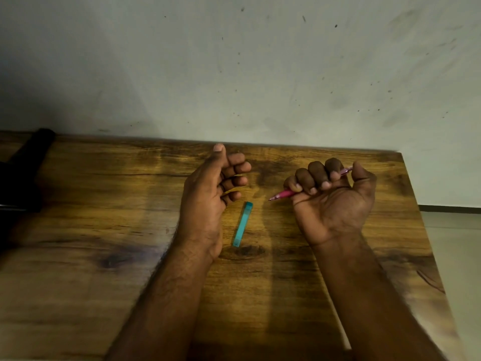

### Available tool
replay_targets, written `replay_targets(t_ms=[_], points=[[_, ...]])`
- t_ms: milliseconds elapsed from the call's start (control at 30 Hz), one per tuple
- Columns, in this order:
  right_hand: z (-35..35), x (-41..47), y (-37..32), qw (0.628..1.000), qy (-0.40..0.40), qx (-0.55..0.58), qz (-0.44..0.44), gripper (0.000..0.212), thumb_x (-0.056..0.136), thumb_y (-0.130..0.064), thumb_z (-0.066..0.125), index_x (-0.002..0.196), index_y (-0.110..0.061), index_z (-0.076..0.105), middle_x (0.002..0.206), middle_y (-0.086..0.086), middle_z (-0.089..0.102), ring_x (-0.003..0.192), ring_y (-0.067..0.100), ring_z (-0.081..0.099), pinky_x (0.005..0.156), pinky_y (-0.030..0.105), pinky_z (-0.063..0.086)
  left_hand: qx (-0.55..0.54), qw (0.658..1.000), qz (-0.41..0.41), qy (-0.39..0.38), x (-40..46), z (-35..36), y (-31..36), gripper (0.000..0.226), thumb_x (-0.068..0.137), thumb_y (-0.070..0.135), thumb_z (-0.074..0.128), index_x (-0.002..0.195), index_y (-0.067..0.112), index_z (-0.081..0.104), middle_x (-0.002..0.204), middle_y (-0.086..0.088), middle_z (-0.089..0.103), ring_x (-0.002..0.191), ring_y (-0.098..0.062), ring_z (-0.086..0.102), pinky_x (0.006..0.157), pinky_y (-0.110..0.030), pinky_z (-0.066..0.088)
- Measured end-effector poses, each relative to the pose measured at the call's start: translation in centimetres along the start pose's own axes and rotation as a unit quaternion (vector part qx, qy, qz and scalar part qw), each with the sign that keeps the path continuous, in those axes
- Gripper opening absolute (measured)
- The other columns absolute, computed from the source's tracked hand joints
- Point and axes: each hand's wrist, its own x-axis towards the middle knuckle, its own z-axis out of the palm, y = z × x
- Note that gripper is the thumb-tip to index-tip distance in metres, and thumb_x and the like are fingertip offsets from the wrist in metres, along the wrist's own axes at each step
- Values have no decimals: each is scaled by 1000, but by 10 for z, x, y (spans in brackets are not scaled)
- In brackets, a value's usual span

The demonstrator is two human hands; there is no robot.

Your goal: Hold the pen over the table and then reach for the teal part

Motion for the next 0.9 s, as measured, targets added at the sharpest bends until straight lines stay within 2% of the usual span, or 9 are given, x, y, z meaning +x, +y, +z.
replay_targets(t_ms=[133,300,500,633,800,900], points=[[-1,0,-1,1000,0,13,4,41,93,-49,36,66,-18,40,57,-2,30,56,16,24,59,31,31,0,1000,-2,0,-1,0,0,44,101,53,48,103,21,77,102,-2,81,87,-13,70,77,-33,51],[-2,1,1,1000,4,14,5,46,98,-48,29,65,-18,37,55,-2,28,55,15,22,58,31,29,2,1000,-1,-1,-1,0,1,43,101,53,47,102,21,77,101,-3,81,87,-13,70,77,-32,51],[-3,1,2,1000,3,24,17,50,97,-56,33,65,-18,40,56,-2,30,55,15,24,57,31,33,8,1000,2,-2,-1,0,0,43,102,54,47,102,22,76,102,-2,81,88,-13,70,78,-33,52],[-3,2,1,1000,2,16,7,50,98,-46,30,57,-18,38,51,-2,28,52,15,22,56,29,33,5,1000,0,-2,-1,0,1,43,102,53,47,102,22,76,102,-3,81,88,-14,70,79,-34,51],[-3,1,2,999,7,26,19,54,99,-55,32,60,-18,37,52,-2,28,52,15,22,57,30,30,8,1000,0,-1,-2,1,1,43,101,53,47,103,21,76,102,-3,81,88,-14,70,79,-34,51],[-1,2,2,1000,16,11,18,53,100,-49,32,57,-19,36,49,-3,27,50,15,21,56,30,29,5,1000,0,0,-2,1,1,44,101,53,47,103,21,76,102,-3,81,87,-13,70,78,-33,51]])
